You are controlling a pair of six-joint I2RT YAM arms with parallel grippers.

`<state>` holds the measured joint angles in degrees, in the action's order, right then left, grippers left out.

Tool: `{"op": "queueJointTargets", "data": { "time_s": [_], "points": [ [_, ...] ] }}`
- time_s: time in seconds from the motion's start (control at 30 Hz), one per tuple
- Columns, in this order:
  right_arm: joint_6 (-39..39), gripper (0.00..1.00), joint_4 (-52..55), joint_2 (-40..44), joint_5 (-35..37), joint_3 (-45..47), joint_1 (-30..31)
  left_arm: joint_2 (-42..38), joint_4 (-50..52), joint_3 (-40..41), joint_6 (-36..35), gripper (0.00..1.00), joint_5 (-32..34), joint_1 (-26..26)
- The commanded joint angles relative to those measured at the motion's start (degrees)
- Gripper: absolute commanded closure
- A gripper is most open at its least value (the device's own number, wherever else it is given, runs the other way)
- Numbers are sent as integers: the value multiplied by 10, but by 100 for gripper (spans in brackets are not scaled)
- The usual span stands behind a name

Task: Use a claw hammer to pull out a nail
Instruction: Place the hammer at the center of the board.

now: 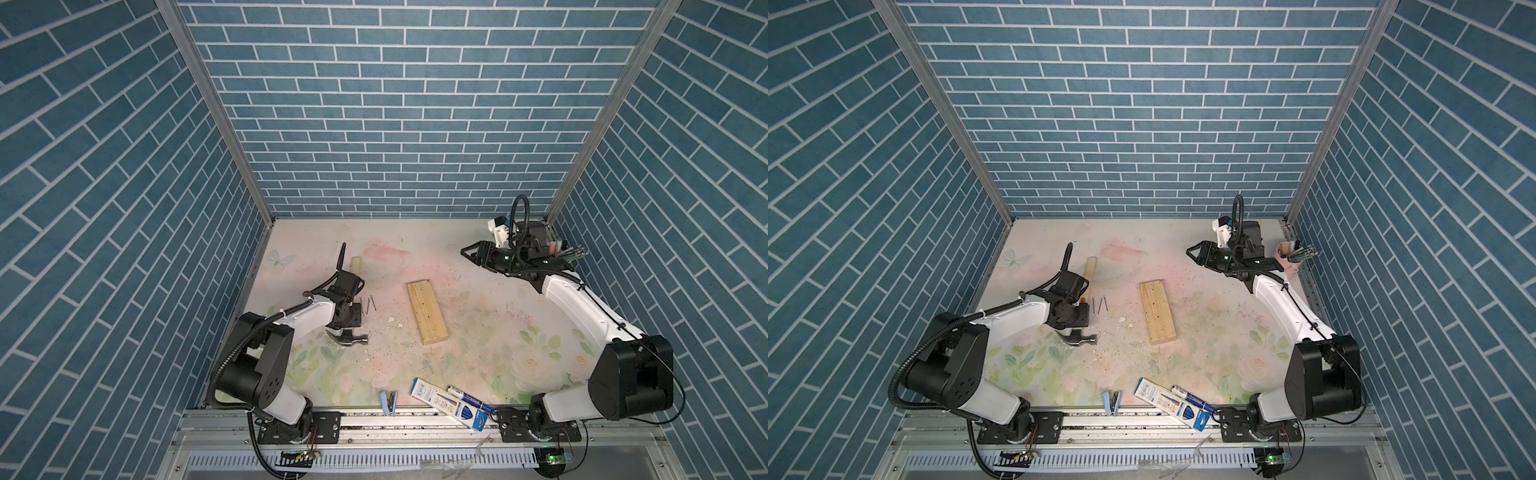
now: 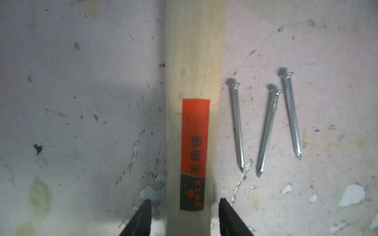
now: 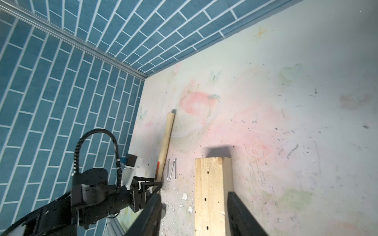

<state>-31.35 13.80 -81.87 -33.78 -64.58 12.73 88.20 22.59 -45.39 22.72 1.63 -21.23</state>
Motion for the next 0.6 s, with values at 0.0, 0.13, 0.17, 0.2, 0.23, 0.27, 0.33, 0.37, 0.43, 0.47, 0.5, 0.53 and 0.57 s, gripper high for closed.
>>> {"op": "queueJointTargets", "data": {
  "time_s": [0.0,0.13,0.17,0.2,0.23,0.27,0.33,0.37,0.43,0.47,0.5,0.53,0.57],
  "points": [
    [41,40,31,29,56,17,-14,-28,0,1,7,43,20,5],
    [54,24,37,58,112,54,-33,-55,-9,1,10,36,39,7],
    [57,21,37,64,121,62,-36,-62,-12,2,14,34,40,9],
    [59,18,38,70,134,71,-42,-71,-15,2,18,30,39,12],
    [62,16,38,75,145,79,-47,-78,-18,3,19,26,40,14],
    [63,16,38,80,154,87,-53,-86,-21,5,18,25,40,16],
    [67,15,32,91,172,103,-64,-98,-22,3,15,23,50,19],
    [71,15,19,99,182,117,-68,-104,-22,3,14,21,54,21],
    [79,15,-24,127,201,155,-72,-111,-23,3,16,5,61,27],
    [79,15,-45,139,209,173,-74,-115,-24,4,18,1,61,31],
    [79,15,-58,146,218,183,-75,-119,-28,7,22,1,59,37],
    [80,15,-62,149,227,188,-75,-125,-31,9,22,0,57,40],
    [83,15,-67,150,241,194,-75,-131,-35,13,23,1,59,44]
  ]
}}
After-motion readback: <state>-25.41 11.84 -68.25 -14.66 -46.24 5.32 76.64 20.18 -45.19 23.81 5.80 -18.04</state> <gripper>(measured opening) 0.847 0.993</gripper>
